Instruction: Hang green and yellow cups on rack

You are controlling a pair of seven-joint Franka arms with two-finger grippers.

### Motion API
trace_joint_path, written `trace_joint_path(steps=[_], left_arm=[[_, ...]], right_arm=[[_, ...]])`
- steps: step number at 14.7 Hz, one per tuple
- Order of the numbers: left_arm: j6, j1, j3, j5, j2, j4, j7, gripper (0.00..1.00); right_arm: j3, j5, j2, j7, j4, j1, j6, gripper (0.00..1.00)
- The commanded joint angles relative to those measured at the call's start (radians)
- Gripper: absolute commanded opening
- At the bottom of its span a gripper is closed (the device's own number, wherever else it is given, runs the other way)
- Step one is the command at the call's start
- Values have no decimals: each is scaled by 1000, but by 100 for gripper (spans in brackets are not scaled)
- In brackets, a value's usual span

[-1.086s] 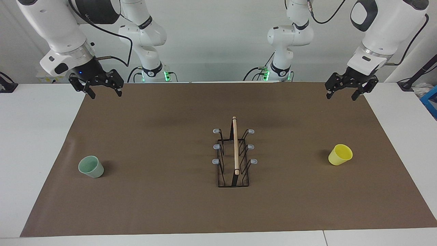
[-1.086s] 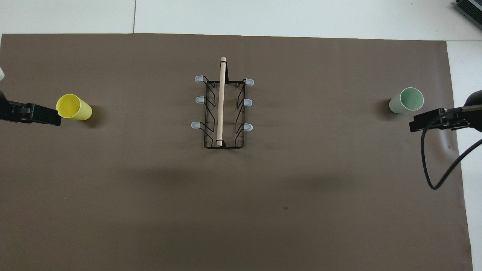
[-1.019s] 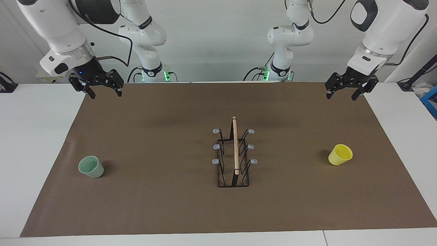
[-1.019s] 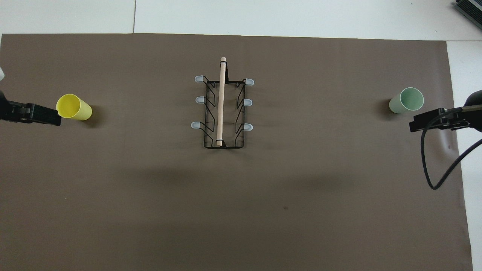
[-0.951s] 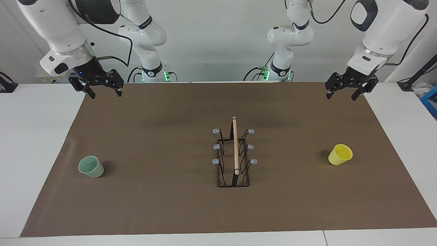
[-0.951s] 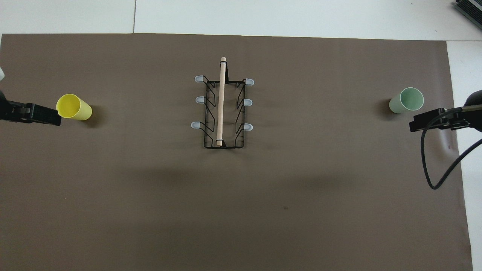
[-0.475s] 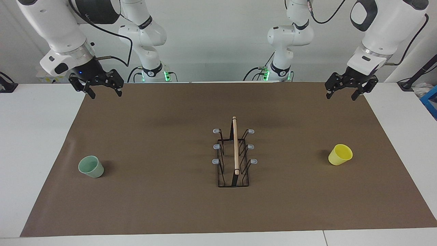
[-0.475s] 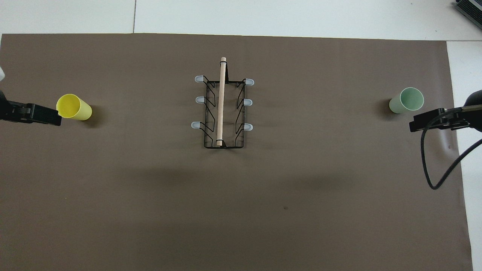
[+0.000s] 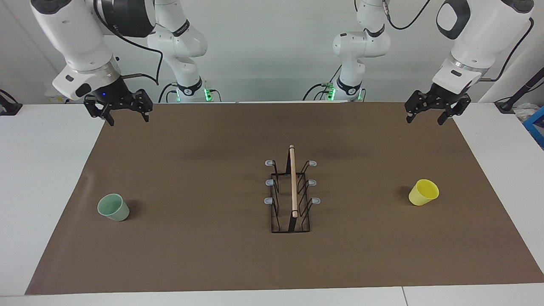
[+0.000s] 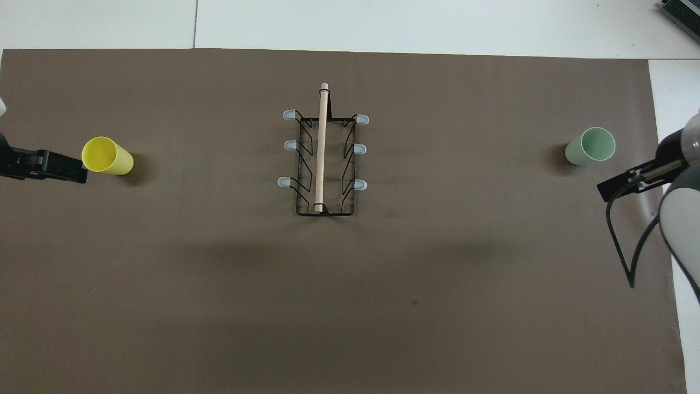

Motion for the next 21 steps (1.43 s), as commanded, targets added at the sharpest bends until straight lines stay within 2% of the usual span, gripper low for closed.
trace_joint_path(steps=[1,4,7,10,15,18,21], left_arm=[[-48,3,42,-15,108,102,-12,100],[-88,-3,113,-81,239,248,-89,100],[-73,-9,213,-228,317,303,-277,100],[-51,-12,253,-273,395,360,-449,99],[-31,11,354,-415,627,510,-777,98],[47,60,352,-500,693,515,-891,96],[89,83,357,-567,714,504,-980,96]], right_arm=[[2,-102,22,-182,-46,-1,85,100],[2,-204,109,-291,-53,17,112,100],[2,-258,167,-310,-53,50,145,100],[2,-364,209,-337,-76,74,188,100],[2,-543,223,-439,-154,73,305,100],[1,-620,220,-422,-214,68,340,100],[2,-764,189,-436,-290,76,357,100]])
